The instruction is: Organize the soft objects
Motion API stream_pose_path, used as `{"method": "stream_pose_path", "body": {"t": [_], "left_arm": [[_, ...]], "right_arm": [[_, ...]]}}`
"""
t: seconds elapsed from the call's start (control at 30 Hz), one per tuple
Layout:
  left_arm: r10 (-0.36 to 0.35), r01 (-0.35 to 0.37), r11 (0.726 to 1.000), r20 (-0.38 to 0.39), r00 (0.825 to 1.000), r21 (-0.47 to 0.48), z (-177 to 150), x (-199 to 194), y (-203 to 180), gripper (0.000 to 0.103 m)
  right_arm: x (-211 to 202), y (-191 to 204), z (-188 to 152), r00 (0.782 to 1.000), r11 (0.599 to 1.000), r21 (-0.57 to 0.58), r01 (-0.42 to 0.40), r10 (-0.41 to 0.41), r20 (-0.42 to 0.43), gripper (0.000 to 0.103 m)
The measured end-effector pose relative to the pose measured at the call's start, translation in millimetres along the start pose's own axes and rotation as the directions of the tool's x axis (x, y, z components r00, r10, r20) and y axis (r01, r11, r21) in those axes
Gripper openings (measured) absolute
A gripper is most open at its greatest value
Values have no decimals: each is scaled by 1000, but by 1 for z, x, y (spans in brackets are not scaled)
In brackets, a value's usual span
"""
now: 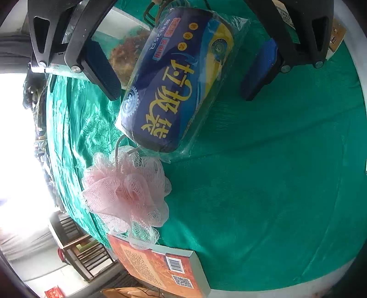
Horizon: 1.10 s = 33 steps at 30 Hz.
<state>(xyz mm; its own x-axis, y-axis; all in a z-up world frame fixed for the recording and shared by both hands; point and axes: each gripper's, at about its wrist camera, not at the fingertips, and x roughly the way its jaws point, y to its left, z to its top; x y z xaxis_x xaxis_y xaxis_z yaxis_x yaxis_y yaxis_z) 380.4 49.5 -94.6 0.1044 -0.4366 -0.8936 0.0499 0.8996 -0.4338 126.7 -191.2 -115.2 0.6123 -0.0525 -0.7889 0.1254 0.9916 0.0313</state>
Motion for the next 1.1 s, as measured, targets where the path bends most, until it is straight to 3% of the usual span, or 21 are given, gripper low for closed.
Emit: {"method": "stream_pose_path", "body": {"t": [0.07, 0.1, 0.17, 0.2, 0.23, 0.37, 0.43, 0.57, 0.67, 0.83, 0.93, 1.0, 1.07, 1.1], "left_arm": [[86, -86, 996, 14, 996, 38, -1, 4, -13, 99], [135, -137, 988, 29, 990, 75, -3, 6, -20, 91], [156, -163, 975, 56, 986, 154, -8, 7, -34, 61], [157, -165, 974, 66, 985, 157, -8, 5, -37, 51], [167, -177, 976, 87, 982, 127, -8, 1, -36, 49], [160, -157, 987, 232, 959, -34, -5, -44, -12, 48], [164, -141, 985, 301, 939, -98, -12, -76, 0, 48], [209, -181, 978, 401, 892, -108, -55, -134, 9, 48], [209, -194, 978, 413, 886, -79, -109, -153, 11, 48], [220, -221, 975, 350, 911, -38, -202, -118, 2, 48], [248, -255, 967, 326, 912, -24, -231, -81, 3, 49], [270, -296, 955, 356, 895, 19, -242, -62, 2, 53], [310, -367, 928, 412, 857, 65, -252, -53, -4, 67], [333, -401, 912, 424, 842, 80, -254, -49, -6, 85]], "right_arm": [[0, 0, 0, 1000, 1000, 0, 0, 0, 0, 98], [0, 0, 0, 1000, 1000, 0, 0, 0, 0, 98], [0, 0, 0, 1000, 1000, 0, 0, 0, 0, 98], [0, 0, 0, 1000, 1000, 0, 0, 0, 0, 98], [0, 0, 0, 1000, 1000, 0, 0, 0, 0, 98], [-1, 0, 0, 1000, 1000, 0, 0, 0, 0, 98], [0, 0, 0, 1000, 1000, 0, 0, 0, 0, 98], [0, 0, 0, 1000, 1000, 0, 0, 0, 0, 98], [0, 0, 0, 1000, 1000, 0, 0, 0, 0, 98], [0, 0, 0, 1000, 1000, 0, 0, 0, 0, 98], [0, 0, 0, 1000, 1000, 0, 0, 0, 0, 98], [0, 0, 0, 1000, 1000, 0, 0, 0, 0, 98], [-1, -1, 0, 1000, 1000, 0, 0, 0, 0, 98], [0, 0, 0, 1000, 1000, 0, 0, 0, 0, 98]]}}
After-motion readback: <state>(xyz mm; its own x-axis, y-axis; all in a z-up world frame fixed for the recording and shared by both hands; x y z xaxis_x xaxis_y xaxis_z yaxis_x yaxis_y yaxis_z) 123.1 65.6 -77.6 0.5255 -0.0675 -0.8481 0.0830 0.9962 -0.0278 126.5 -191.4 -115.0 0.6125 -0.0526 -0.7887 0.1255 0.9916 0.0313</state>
